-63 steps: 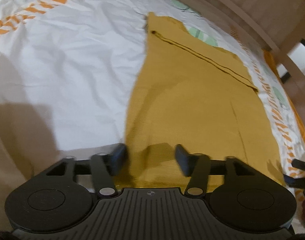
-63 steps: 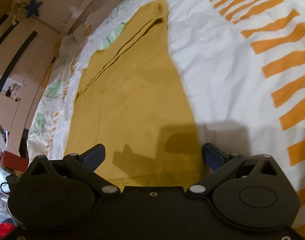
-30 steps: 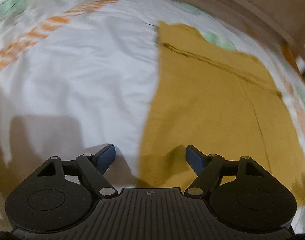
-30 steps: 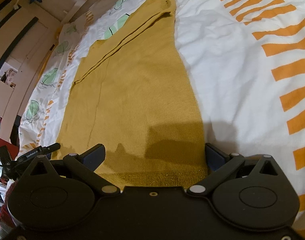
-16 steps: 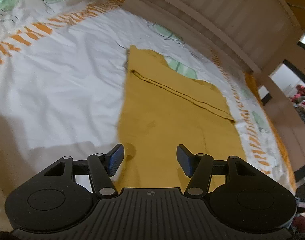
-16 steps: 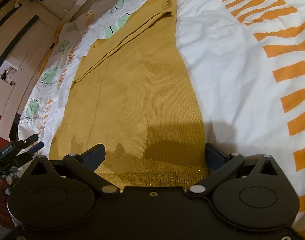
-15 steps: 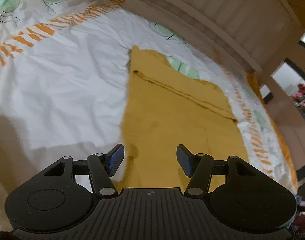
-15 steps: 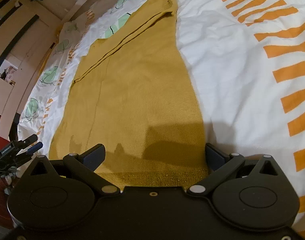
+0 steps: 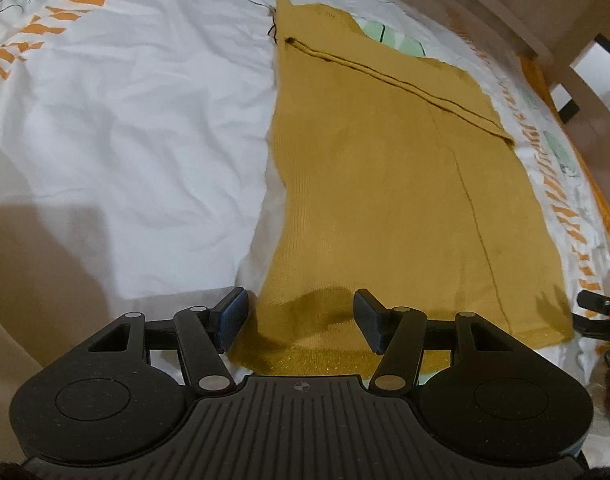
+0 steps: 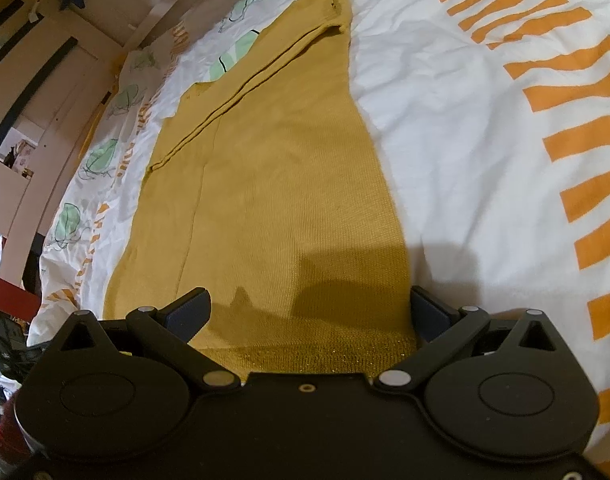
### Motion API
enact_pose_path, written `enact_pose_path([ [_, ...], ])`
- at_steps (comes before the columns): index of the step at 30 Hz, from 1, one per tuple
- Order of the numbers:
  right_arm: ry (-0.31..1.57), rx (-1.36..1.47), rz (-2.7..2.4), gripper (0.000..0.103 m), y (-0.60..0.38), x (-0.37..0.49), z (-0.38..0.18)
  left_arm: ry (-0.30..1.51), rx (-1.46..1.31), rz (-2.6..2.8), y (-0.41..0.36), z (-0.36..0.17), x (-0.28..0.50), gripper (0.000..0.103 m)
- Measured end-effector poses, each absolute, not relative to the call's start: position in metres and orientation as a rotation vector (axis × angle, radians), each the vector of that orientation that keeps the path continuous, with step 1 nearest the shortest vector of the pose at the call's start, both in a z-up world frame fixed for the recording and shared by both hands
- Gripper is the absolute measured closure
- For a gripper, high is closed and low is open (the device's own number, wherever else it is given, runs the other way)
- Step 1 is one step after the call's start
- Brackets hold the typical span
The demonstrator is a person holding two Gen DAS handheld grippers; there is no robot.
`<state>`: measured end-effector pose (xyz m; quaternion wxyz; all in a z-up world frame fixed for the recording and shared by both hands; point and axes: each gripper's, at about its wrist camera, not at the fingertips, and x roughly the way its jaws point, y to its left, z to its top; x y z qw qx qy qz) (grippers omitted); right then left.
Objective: Fold small clothes
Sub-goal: 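Close both tools on the sweater hem and lift it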
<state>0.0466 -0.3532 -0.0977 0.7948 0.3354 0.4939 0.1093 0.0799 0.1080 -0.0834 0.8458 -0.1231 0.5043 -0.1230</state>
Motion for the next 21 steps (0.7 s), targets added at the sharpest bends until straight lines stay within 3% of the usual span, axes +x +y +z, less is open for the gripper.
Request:
enact_pose_path([
  [3,1.057,0.747,0.238,0.0,-0.357,0.046,-0.099,1.034,-0.237,-0.284,0.103,-0.084,0.076,0.05],
  [4,1.056,0.76,0.239,0.001,-0.359,0.046,-0.099,1.022,-0.235,-0.29,0.102,-0.083,0.075,0.056],
  [5,1.056,0.767,0.235,0.004,-0.36,0.045,-0.099,1.008,-0.236,-0.29,0.102,-0.083,0.074,0.077],
  [6,1.057,0.769,0.23,0.013,-0.361,0.045,-0.1,1.001,-0.248,-0.294,0.103,-0.084,0.073,0.094],
  [7,1.059,0.767,0.226,0.022,-0.362,0.044,-0.099,0.999,-0.269,-0.303,0.105,-0.084,0.074,0.096],
  [8,1.065,0.765,0.22,0.044,-0.363,0.043,-0.099,0.997,-0.281,-0.307,0.105,-0.085,0.073,0.096],
  [9,1.073,0.765,0.215,0.077,-0.364,0.042,-0.101,0.993,-0.282,-0.308,0.106,-0.085,0.073,0.096],
  [10,1.087,0.778,0.218,0.088,-0.365,0.042,-0.104,0.987,-0.281,-0.31,0.106,-0.084,0.072,0.096],
  [21,0.858,0.882,0.272,0.087,-0.377,0.038,-0.083,0.813,-0.422,-0.297,0.118,-0.056,0.067,0.096],
])
